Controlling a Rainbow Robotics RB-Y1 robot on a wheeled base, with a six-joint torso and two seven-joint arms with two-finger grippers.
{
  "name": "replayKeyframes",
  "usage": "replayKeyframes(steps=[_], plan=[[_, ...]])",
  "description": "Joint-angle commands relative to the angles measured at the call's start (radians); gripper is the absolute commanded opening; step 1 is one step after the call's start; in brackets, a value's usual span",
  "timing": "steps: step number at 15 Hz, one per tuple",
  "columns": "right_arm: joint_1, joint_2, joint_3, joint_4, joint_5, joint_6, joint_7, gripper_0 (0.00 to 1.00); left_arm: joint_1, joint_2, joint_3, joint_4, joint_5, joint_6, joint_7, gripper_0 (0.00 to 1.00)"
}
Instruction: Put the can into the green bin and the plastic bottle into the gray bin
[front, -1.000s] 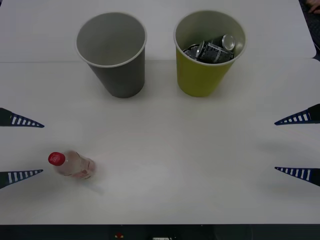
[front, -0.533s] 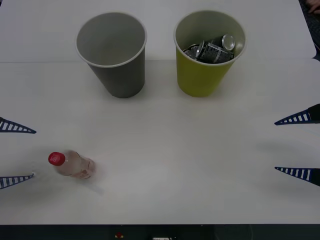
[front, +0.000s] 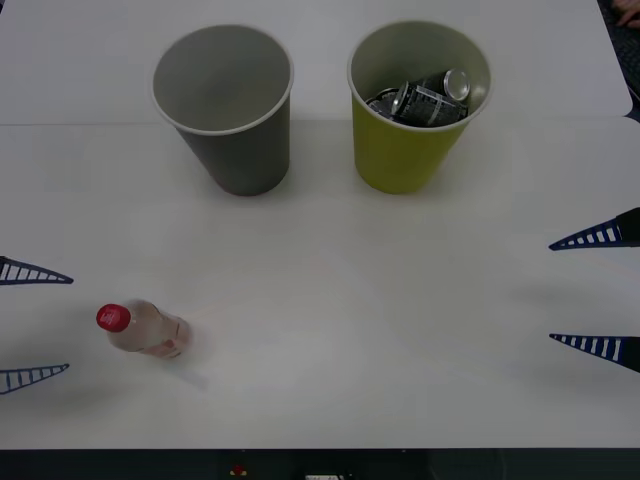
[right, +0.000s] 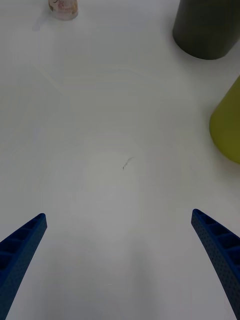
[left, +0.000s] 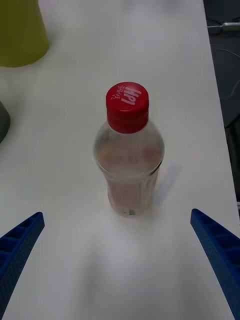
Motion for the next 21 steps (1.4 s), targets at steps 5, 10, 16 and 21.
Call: replayKeyframes(steps=[5, 10, 16, 21], plan=[[0.000, 0.000, 0.000, 0.000, 0.000, 0.000, 0.000, 1.00, -0.164, 0.025, -0.354, 0.265, 0.311, -0.023, -0.206, 1.00], [0.000, 0.000, 0.000, 0.000, 0.000, 0.000, 0.000, 1.00, -0.218, 0.022, -0.529, 0.325, 0.466, -0.026, -0.230, 1.00], [0.000, 0.000, 0.000, 0.000, 0.000, 0.000, 0.000, 1.00, -0.344, 0.000, -0.837, 0.409, 0.742, -0.026, -0.428, 1.00], [0.000, 0.000, 0.000, 0.000, 0.000, 0.000, 0.000, 1.00, -0.385, -0.070, -0.935, 0.447, 0.874, -0.024, -0.529, 1.00]])
